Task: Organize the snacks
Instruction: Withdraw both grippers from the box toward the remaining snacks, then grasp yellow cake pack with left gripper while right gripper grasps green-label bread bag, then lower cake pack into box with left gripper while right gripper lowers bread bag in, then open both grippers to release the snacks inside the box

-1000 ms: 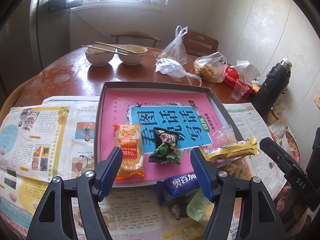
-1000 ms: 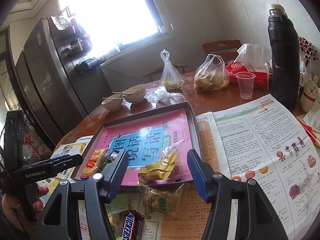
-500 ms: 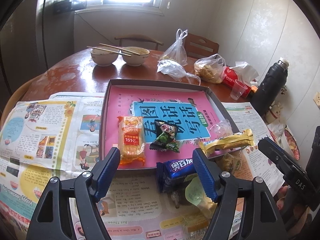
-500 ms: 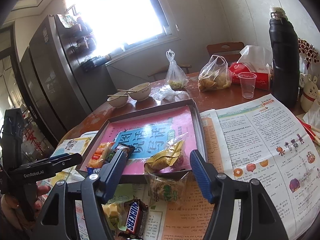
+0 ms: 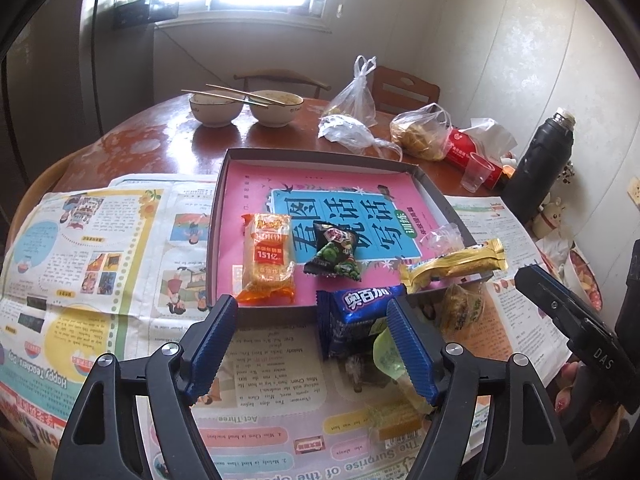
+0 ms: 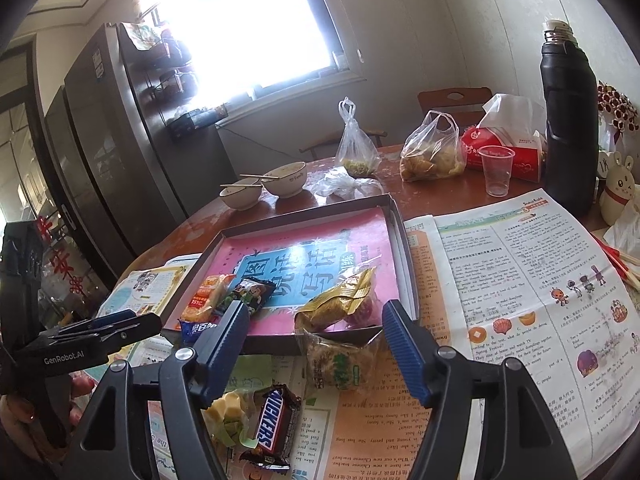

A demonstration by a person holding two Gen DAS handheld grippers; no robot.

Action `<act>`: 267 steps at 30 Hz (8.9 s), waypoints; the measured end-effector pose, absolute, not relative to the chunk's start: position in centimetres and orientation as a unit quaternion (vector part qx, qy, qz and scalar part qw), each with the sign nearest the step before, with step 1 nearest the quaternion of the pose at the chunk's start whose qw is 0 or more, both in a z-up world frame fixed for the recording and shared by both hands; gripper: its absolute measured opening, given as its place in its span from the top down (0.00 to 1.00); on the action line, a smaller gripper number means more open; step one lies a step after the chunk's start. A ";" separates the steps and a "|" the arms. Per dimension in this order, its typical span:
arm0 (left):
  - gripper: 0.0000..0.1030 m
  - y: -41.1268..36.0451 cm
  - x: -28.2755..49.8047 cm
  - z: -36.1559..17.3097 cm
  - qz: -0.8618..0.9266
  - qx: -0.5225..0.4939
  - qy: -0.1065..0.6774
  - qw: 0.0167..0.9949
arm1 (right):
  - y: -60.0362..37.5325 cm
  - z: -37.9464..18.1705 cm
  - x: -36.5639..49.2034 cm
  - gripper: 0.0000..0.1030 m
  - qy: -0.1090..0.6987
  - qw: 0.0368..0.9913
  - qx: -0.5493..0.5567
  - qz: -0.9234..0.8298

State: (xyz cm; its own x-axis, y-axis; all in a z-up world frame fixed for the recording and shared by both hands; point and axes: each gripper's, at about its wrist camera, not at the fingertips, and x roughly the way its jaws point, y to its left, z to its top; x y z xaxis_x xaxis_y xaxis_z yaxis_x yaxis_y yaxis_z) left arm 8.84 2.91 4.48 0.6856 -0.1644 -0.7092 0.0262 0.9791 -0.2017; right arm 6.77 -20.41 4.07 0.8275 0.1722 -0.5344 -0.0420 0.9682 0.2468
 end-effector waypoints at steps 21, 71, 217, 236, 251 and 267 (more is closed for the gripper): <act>0.24 1.6 6.6 4.2 -0.070 -0.070 0.401 0.911 | -20.0 3.9 5.4 0.29 0.292 0.949 0.103 0.063; 0.24 -3.4 5.6 -1.9 -0.117 -0.045 0.496 0.859 | -20.5 0.1 6.4 0.26 0.355 0.928 0.103 0.040; 0.62 2.9 19.6 1.5 -0.091 -0.099 0.461 0.877 | -12.7 -0.4 16.0 0.51 0.379 0.915 -0.003 0.138; 0.62 1.8 19.5 1.4 -0.104 -0.083 0.465 0.875 | -14.0 -0.5 16.2 0.51 0.391 0.913 0.017 0.118; 0.61 1.1 19.3 0.9 -0.111 -0.074 0.474 0.870 | -15.1 -0.4 16.0 0.51 0.390 0.915 0.029 0.102; 0.55 1.1 18.8 0.9 -0.106 -0.072 0.477 0.869 | -16.1 -0.1 15.5 0.50 0.383 0.919 0.042 0.088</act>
State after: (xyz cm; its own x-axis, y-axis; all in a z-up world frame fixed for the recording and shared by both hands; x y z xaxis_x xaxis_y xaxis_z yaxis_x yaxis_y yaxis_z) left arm 18.83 1.11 0.89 0.5220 -0.2528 -0.8147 0.1154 0.9672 -0.2262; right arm 15.50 -16.12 -0.07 0.6912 0.1950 -0.6959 -0.1300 0.9808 0.1456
